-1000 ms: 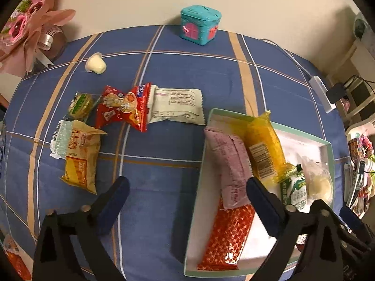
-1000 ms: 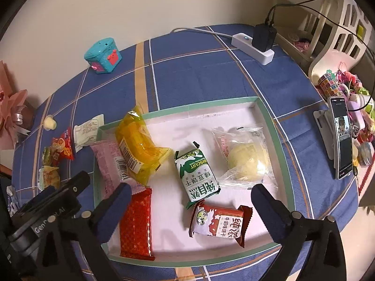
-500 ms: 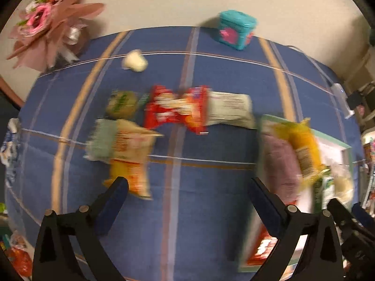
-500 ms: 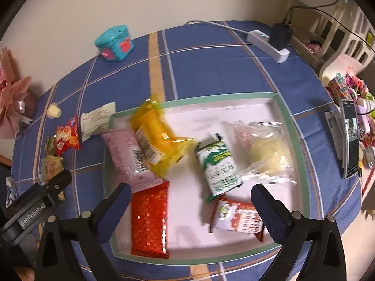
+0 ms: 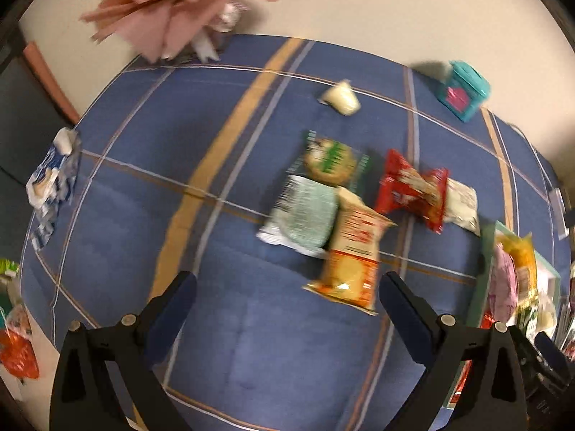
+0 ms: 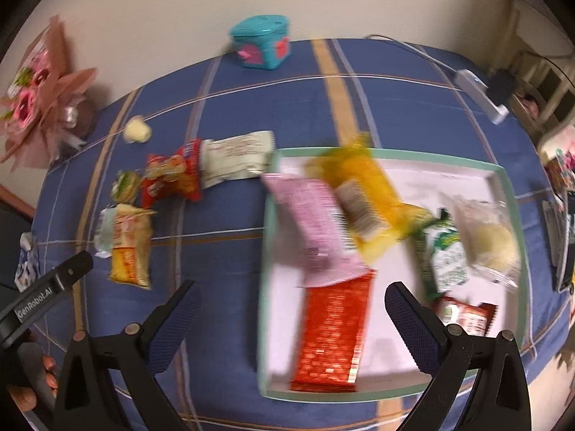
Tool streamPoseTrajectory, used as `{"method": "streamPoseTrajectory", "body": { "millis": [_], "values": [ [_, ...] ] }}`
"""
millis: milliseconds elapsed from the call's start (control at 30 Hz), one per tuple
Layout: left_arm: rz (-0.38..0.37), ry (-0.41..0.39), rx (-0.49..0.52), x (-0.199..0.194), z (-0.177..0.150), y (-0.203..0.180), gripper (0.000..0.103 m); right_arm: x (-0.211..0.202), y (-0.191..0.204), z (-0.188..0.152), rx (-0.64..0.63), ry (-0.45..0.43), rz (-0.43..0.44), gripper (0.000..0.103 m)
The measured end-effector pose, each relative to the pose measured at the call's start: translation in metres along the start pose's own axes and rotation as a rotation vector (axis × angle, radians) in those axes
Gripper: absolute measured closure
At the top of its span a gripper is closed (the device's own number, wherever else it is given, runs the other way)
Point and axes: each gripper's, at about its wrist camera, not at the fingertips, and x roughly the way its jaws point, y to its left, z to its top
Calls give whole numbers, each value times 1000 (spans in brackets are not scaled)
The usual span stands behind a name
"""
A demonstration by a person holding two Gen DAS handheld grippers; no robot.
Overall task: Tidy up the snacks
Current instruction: 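Move both tools back toward the remaining snacks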
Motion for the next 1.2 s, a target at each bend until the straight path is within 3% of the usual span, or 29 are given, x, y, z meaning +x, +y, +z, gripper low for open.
{"method": "streamPoseTrajectory", "body": {
  "millis": [233, 433, 1200],
  "values": [
    [-14, 12, -93, 10, 8, 38, 2, 10, 46, -2, -47, -1, 63, 0],
    [-42, 13, -102, 22, 17, 46, 2, 27, 77, 2, -64, -4, 118, 0],
    [-65, 1, -194, 58, 42, 68, 2, 80, 141, 16, -128, -9, 157, 0]
  ]
}}
